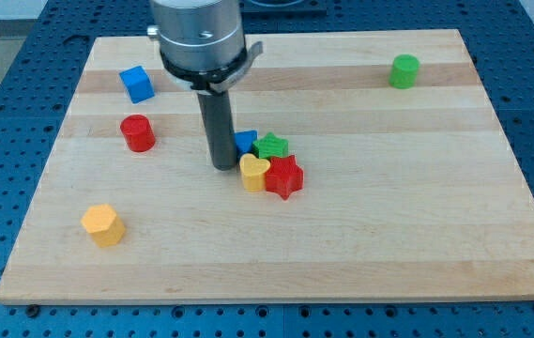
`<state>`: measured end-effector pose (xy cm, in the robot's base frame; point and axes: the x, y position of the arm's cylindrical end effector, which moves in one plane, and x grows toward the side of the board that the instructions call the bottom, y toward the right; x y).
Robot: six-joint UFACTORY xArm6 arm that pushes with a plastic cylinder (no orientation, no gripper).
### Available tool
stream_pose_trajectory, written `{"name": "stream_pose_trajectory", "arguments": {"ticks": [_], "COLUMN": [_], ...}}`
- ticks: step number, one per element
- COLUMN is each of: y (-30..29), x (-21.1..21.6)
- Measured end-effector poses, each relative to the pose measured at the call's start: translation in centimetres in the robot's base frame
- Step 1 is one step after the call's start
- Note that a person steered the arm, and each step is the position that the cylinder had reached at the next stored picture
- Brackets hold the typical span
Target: Push the green circle closer to the blue triangle
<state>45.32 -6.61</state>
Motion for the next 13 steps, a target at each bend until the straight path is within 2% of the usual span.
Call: {"name": "stream_pose_trajectory", "arguments": {"ticks": [1,2,3,4,5,6,7,8,9,10,11,12,13], "y": [-2.4,-1.1,3.3,11.2,16.2,25.1,30.0,30.9,28.6,23.4,23.1,25.4,25.6], "x": [0.1,-4.8,-9.6,-10.1,-10.1,-8.7,-12.7,-17.3,-18.9,-15.7,-11.9,-11.2,-7.8]}}
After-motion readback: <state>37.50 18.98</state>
